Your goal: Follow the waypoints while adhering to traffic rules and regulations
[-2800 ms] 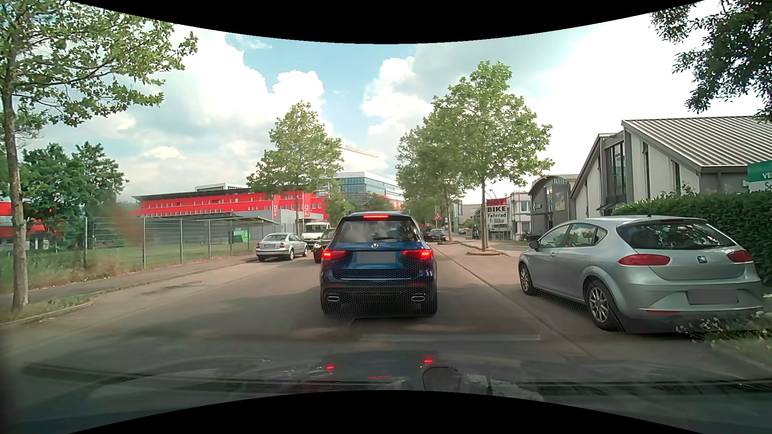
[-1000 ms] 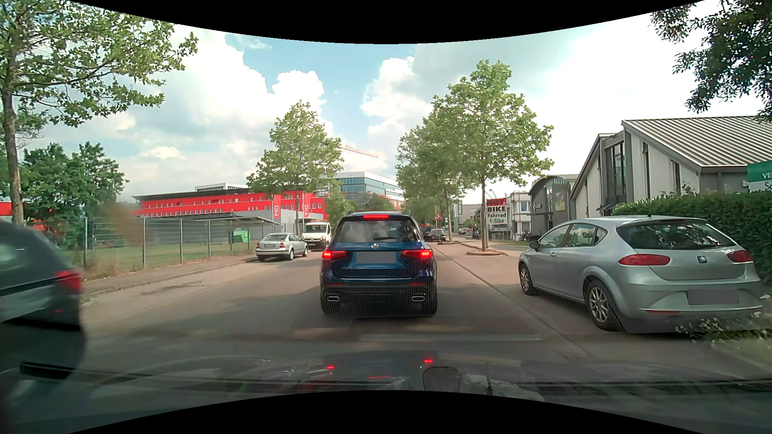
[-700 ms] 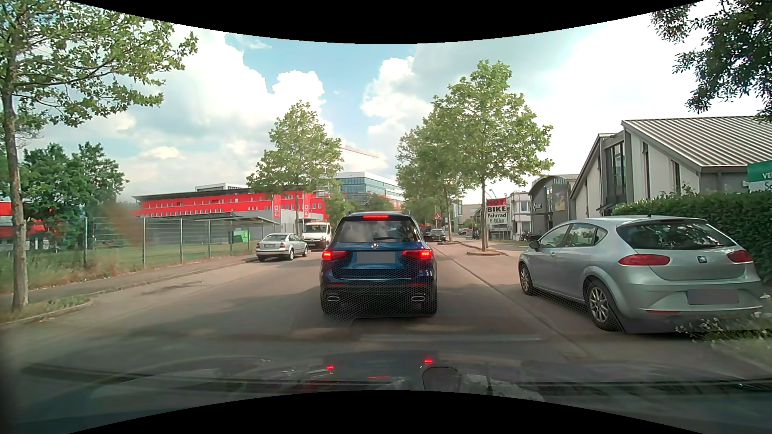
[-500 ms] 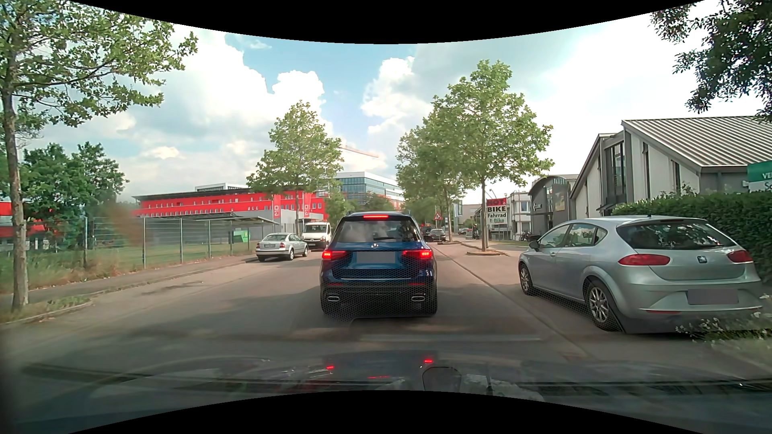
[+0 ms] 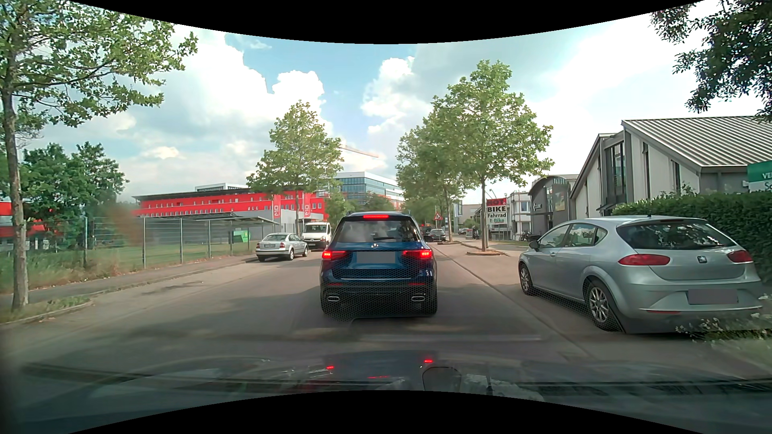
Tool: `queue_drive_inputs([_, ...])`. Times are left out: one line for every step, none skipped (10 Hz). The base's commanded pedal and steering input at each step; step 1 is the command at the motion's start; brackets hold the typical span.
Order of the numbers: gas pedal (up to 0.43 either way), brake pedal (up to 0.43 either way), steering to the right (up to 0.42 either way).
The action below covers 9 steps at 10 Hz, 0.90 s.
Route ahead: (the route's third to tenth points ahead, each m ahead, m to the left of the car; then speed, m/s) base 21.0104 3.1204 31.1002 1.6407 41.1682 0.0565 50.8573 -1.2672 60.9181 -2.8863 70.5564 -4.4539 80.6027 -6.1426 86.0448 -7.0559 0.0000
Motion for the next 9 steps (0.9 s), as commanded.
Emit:
queue_drive_inputs([0.0,0.268,-0.005])
queue_drive_inputs([0.0,0.268,-0.005])
queue_drive_inputs([0.0,0.268,-0.005])
queue_drive_inputs([0.0,0.268,-0.005])
queue_drive_inputs([0.0,0.268,-0.005])
queue_drive_inputs([0.0,0.268,-0.004])
queue_drive_inputs([0.0,0.268,-0.005])
queue_drive_inputs([0.0,0.268,-0.005])
queue_drive_inputs([0.0,0.268,-0.005])
